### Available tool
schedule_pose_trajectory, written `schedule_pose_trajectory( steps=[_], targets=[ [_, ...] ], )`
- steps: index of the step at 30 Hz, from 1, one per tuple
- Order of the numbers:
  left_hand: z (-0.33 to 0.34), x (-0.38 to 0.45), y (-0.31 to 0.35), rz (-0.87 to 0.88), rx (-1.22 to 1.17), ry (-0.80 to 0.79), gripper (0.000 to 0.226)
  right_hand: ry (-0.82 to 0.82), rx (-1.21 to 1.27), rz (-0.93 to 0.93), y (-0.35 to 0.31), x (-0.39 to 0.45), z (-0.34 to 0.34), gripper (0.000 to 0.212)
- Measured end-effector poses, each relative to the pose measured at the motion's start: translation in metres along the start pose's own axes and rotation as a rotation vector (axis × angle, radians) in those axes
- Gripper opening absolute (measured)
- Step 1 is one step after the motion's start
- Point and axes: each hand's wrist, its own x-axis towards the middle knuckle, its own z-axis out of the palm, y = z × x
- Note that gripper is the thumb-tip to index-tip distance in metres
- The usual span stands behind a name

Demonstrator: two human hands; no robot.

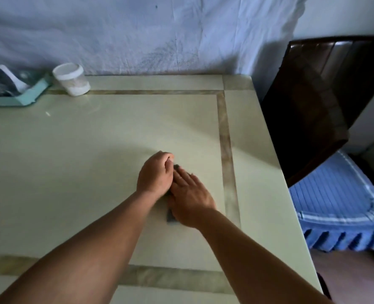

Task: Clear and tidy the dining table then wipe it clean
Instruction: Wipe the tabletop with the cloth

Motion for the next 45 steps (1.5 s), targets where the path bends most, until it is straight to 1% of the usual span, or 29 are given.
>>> schedule_pose_trajectory(
  steps=[3, 4, 6, 7, 9, 12, 15, 18, 20, 23, 25, 27, 31, 34, 37, 39, 42, 45],
  targets=[
    [-0.016, -0.049, -0.009, -0.043, -0.020, 0.008, 0.029, -0.024, 0.014, -0.063, -0.031, -0.036, 0.018, 0.058],
    [-0.021, -0.063, -0.012, -0.049, -0.020, 0.006, 0.030, -0.032, 0.015, -0.092, -0.037, -0.047, 0.022, 0.060],
    [-0.030, -0.088, -0.017, -0.053, -0.018, 0.011, 0.034, -0.025, 0.004, -0.144, -0.044, -0.069, 0.026, 0.068],
    [-0.032, -0.096, -0.018, -0.055, -0.015, 0.014, 0.036, -0.025, 0.001, -0.155, -0.044, -0.077, 0.026, 0.068],
    [-0.034, -0.105, -0.019, -0.053, -0.018, 0.018, 0.038, -0.037, -0.002, -0.153, -0.040, -0.085, 0.021, 0.057],
    [-0.031, -0.104, -0.015, -0.030, -0.023, 0.028, 0.038, -0.015, -0.003, -0.082, -0.020, -0.079, 0.013, 0.053],
    [-0.026, -0.091, -0.011, -0.002, -0.030, 0.050, 0.036, 0.030, 0.005, 0.037, 0.018, -0.058, 0.001, 0.052],
    [-0.022, -0.073, -0.011, 0.015, -0.021, 0.065, 0.045, 0.068, -0.009, 0.131, 0.059, -0.037, -0.017, 0.052],
    [-0.016, -0.061, -0.014, -0.005, -0.015, 0.063, 0.046, 0.096, -0.009, 0.185, 0.086, -0.021, -0.029, 0.052],
    [-0.010, -0.055, -0.018, -0.059, -0.034, 0.084, 0.038, 0.118, -0.013, 0.258, 0.121, 0.002, -0.043, 0.051],
    [-0.007, -0.054, -0.019, -0.079, -0.040, 0.093, 0.034, 0.128, -0.034, 0.291, 0.134, 0.015, -0.047, 0.051],
    [-0.007, -0.052, -0.017, -0.090, -0.060, 0.076, 0.039, 0.140, -0.033, 0.324, 0.137, 0.022, -0.046, 0.052],
    [-0.019, -0.052, -0.016, -0.108, -0.147, 0.030, 0.044, 0.142, 0.006, 0.379, 0.109, 0.018, -0.038, 0.054],
    [-0.027, -0.066, -0.019, -0.141, -0.160, 0.073, 0.035, 0.112, -0.008, 0.252, 0.064, 0.005, -0.022, 0.053],
    [-0.036, -0.096, -0.023, -0.139, -0.135, 0.106, 0.035, 0.021, -0.002, 0.141, 0.007, -0.014, -0.004, 0.058],
    [-0.043, -0.120, -0.026, -0.141, -0.096, 0.092, 0.036, -0.018, -0.015, 0.072, -0.030, -0.031, 0.011, 0.066],
    [-0.055, -0.157, -0.030, -0.203, -0.059, 0.039, 0.040, -0.041, -0.027, 0.001, -0.078, -0.060, 0.035, 0.067],
    [-0.071, -0.198, -0.039, -0.256, -0.057, 0.016, 0.042, -0.081, -0.038, -0.018, -0.118, -0.094, 0.054, 0.081]
  ],
)
